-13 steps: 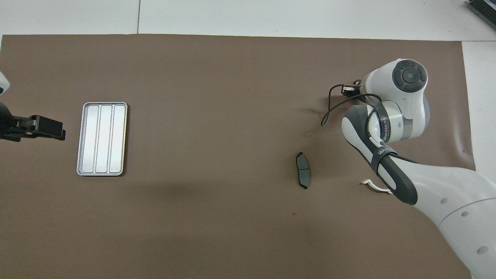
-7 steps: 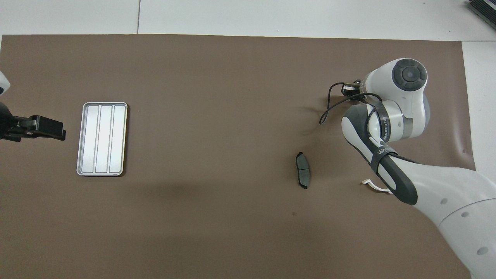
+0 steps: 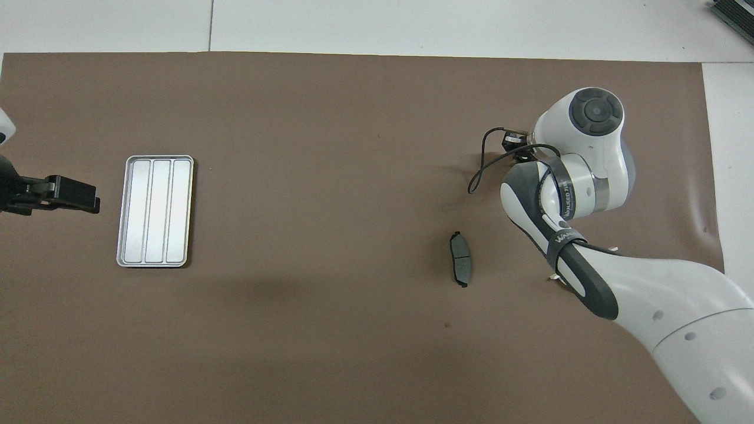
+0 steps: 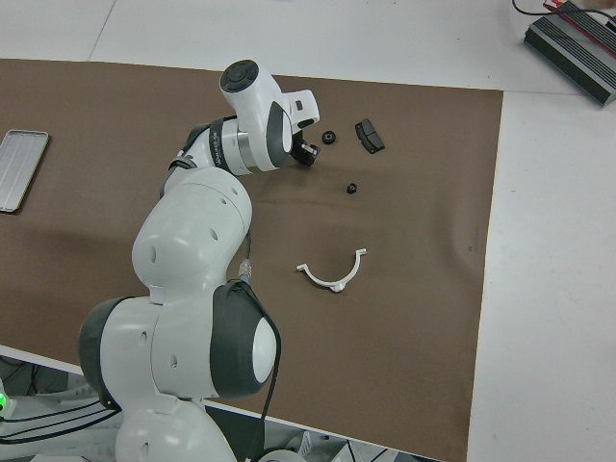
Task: Place bearing gear from tray to pile
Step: 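Carry the gear with the right gripper to the pile and release it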
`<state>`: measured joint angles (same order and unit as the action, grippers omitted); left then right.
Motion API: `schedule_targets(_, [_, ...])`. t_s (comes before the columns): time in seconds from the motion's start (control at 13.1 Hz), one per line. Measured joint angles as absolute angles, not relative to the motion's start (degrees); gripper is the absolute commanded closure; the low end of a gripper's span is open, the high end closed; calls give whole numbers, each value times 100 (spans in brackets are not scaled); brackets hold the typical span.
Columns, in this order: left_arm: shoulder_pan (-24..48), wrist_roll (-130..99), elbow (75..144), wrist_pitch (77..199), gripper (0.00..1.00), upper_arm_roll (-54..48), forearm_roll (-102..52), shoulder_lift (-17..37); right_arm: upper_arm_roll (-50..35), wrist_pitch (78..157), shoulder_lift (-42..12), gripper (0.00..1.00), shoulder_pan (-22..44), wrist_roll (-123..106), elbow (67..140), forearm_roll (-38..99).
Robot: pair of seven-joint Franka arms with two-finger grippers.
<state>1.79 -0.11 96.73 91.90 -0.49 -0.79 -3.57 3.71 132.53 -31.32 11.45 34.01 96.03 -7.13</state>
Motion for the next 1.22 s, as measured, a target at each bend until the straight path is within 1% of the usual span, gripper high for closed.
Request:
schedule_targets(0.15, [179,-11,9673,9189,0,-49,-79,-357,377,13192,-3123,84,1248,3558,9603,-714])
schedule_targets(0.23, [179,-11,9673,9189,0,-49,-79,-357,376,13180,-3121,74,1265,3593,9603,-710])
schedule_targets(0.3, [179,-11,9673,9189,0,-49,-79,-357,373,13175,-3120,58,1271,3595,9603,-706])
schedule_targets(0.53, [179,-11,9673,9189,0,-49,-79,-357,336,13150,-3129,38,1316,3604,9628,-656])
schedule_targets(0.61, [179,-11,9673,9189,0,-49,-79,-357,328,13144,-3127,36,1343,3616,9623,-653])
schedule_targets(0.84, [179,-11,9673,9189,0,-49,-79,-357,334,12913,-2960,36,1312,3618,9543,-651])
schedule_targets(1.07, [179,-11,9673,9188,0,-49,-79,-357,343,11864,-2519,36,1279,3537,9168,-642])
schedule_targets(1.22, [179,-11,9673,9188,0,-49,-79,-357,343,11316,-2219,36,1270,3355,8984,-558])
